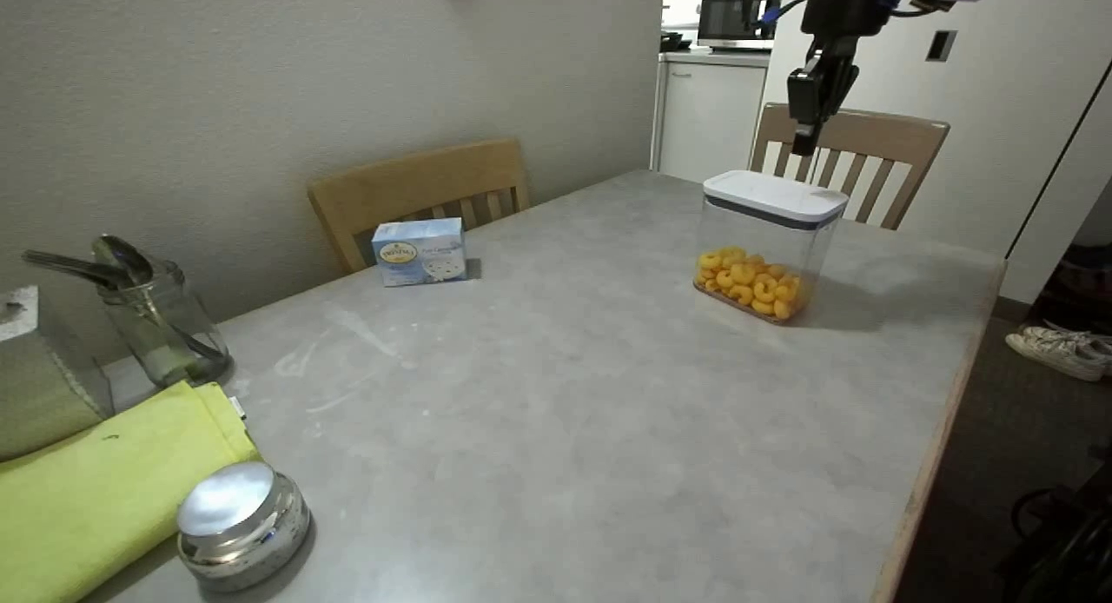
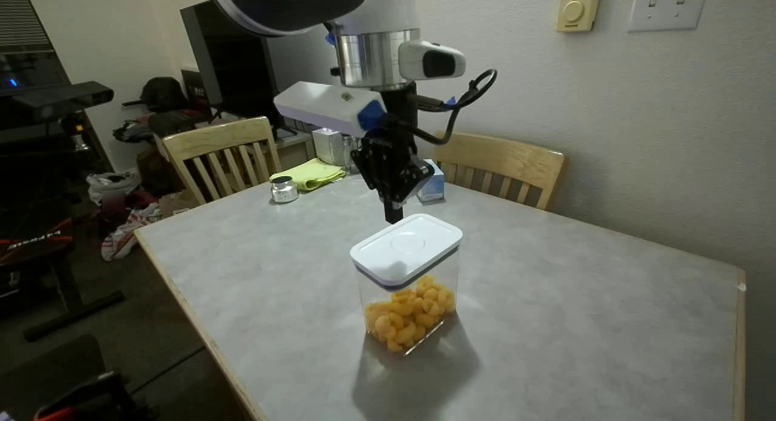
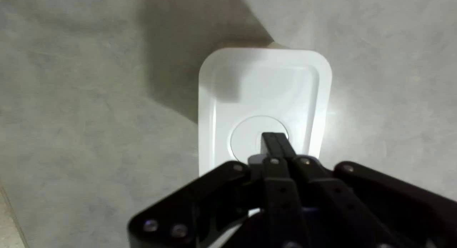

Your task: Press the button atop the lid and then put the lid on the table

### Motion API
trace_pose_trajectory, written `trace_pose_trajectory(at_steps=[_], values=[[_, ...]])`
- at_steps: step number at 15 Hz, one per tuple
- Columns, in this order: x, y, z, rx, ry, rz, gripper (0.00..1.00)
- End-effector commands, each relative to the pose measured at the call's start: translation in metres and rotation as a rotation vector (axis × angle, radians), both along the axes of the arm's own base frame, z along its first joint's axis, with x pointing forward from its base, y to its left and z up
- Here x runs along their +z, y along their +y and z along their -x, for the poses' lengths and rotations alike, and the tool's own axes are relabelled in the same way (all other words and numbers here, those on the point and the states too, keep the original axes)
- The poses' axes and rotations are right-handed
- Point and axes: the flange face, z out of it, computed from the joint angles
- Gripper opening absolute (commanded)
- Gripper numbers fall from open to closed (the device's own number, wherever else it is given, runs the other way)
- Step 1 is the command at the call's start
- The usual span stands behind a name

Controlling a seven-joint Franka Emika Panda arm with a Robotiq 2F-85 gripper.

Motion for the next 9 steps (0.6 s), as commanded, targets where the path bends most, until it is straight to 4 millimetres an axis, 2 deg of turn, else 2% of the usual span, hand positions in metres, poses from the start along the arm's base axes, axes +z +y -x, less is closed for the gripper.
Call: trace_pose_trajectory(at_steps=[1, 5, 9], values=[[-0.012, 0.002, -0.027, 0.01, -0.038, 0.013, 0.0], [-0.031, -0.005, -0.046, 0.008, -0.037, 0.032, 0.0], [-0.051, -0.011, -0.054, -0.021, -0.005, 0.025, 0.0]])
